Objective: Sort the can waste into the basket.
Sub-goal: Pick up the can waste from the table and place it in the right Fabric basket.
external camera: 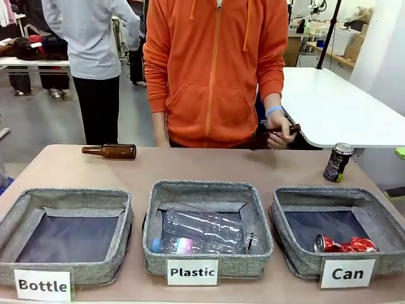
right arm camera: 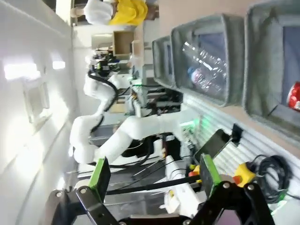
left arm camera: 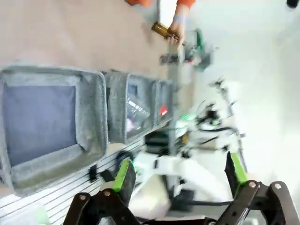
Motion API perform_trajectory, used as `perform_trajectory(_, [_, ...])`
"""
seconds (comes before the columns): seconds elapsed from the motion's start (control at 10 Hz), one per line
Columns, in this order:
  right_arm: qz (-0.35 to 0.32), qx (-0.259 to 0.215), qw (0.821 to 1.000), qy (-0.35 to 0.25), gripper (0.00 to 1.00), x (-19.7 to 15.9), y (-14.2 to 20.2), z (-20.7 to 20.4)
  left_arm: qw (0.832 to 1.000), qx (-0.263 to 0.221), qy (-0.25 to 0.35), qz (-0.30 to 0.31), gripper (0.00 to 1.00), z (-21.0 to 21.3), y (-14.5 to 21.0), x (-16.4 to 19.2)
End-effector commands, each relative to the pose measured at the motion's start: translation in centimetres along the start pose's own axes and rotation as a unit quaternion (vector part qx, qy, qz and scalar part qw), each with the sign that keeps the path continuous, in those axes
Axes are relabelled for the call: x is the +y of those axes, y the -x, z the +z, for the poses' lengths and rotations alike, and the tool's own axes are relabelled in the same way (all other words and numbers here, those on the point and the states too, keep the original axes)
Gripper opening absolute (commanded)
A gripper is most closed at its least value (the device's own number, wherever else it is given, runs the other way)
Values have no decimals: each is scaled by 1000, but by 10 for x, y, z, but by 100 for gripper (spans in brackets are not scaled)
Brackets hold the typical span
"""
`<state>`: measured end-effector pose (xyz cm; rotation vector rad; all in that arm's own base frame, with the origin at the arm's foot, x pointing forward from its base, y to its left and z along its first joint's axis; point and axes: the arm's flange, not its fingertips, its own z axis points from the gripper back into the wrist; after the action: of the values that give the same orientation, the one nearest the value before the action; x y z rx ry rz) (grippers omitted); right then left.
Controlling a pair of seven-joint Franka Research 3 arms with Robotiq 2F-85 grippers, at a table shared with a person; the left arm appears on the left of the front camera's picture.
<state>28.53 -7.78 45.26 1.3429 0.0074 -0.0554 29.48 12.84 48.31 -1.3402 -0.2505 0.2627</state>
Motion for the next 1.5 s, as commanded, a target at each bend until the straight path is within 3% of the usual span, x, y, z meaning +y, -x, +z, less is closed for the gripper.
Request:
perform_trajectory(0.0, [-55, -39, 997, -22, 100, -1, -6, -14, 989, -55, 132, 38, 100, 43, -5, 34])
perform_trajectory(0.1, [0, 0, 1000, 0, 100, 0, 0, 0, 982, -84, 157, 59, 100, 57, -6, 53])
perform_trajectory(0.2, [0, 0, 1000, 0, 100, 0, 0, 0, 997, -37, 60, 36, 100, 35, 6, 26])
perform_trajectory(1.4, [0, 0, 1000, 0, 100, 0, 0, 0, 997, -37, 60, 36, 100, 35, 6, 26])
